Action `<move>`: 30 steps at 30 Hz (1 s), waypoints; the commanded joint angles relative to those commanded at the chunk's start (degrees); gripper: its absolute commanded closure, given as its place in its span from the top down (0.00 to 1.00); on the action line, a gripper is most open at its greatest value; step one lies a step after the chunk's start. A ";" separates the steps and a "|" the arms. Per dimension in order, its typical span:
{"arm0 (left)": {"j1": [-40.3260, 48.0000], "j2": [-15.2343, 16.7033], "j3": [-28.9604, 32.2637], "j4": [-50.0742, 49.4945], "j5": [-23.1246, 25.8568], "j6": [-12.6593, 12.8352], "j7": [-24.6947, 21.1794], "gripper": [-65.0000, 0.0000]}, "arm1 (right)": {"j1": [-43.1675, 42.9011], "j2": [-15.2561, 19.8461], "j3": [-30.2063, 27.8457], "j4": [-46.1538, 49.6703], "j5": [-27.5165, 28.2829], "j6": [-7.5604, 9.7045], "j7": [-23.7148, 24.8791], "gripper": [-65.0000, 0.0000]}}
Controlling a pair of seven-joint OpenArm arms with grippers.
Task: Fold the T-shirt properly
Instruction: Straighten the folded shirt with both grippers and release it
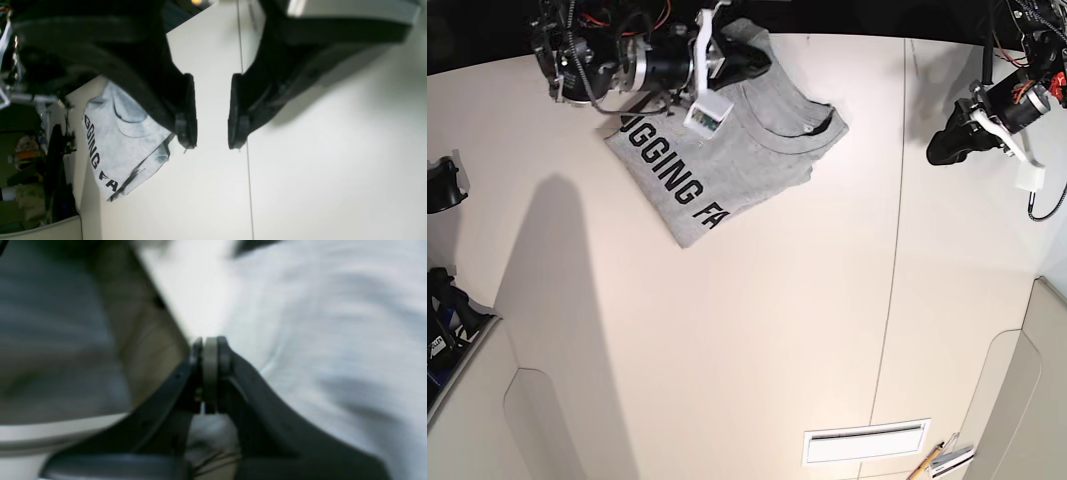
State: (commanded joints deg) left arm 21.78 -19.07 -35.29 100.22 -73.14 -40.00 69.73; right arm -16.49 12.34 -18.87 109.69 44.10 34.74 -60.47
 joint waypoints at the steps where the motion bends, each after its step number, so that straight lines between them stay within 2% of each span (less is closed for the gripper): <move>1: -0.02 -0.02 0.00 0.00 -0.22 0.00 0.00 0.27 | -0.22 -0.02 -2.21 0.02 -0.17 0.00 0.00 0.00; 3: -0.02 0.00 0.00 0.09 -0.85 0.00 0.48 0.27 | -0.07 -0.20 -4.66 0.20 -0.37 0.02 0.11 0.00; 6: 0.00 0.02 0.02 2.51 -5.51 0.00 4.48 0.27 | 1.66 -1.27 -3.61 1.66 -3.04 -0.02 0.68 0.00; 9: 0.44 0.15 0.37 8.15 -11.06 0.00 9.49 0.27 | 5.86 -2.05 1.29 2.49 -4.28 -0.31 2.01 0.00; 11: 1.36 0.20 2.14 12.50 -11.50 0.00 9.81 0.27 | 8.90 -2.08 6.23 2.49 -5.14 -0.31 3.39 0.00; 13: 2.05 0.59 5.62 15.85 -10.86 0.00 9.79 0.22 | 11.76 -2.08 11.65 2.47 -8.02 -0.48 5.44 0.00; 15: 2.05 2.10 10.56 17.88 -8.26 0.00 9.18 0.20 | 14.58 -2.05 16.26 1.81 -9.55 -0.70 6.71 0.00; 17: 2.05 3.93 16.59 18.05 -4.24 0.00 6.64 0.20 | 17.03 -2.03 19.12 -0.76 -9.81 -0.72 6.75 0.00; 21: 2.05 7.06 29.90 18.05 9.33 0.00 -1.18 0.20 | 21.53 -2.03 19.96 -9.64 -9.81 -0.66 7.85 0.00; 25: 2.05 7.78 41.20 17.88 20.44 0.00 -7.52 0.20 | 26.88 -2.05 19.87 -18.64 -9.77 -0.46 9.09 0.00; 27: 2.05 7.80 44.28 17.66 23.30 0.00 -8.70 0.20 | 29.53 -2.08 19.76 -22.32 -8.87 -0.42 9.99 0.00; 30: 2.05 7.80 46.47 15.89 24.81 0.00 -9.53 0.20 | 32.48 -2.27 18.03 -26.21 -6.25 -0.39 10.01 0.00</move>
State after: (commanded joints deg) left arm 23.83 -11.27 11.18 116.11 -48.34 -40.00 60.20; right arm 15.99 10.07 -0.84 83.48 37.85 34.35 -50.46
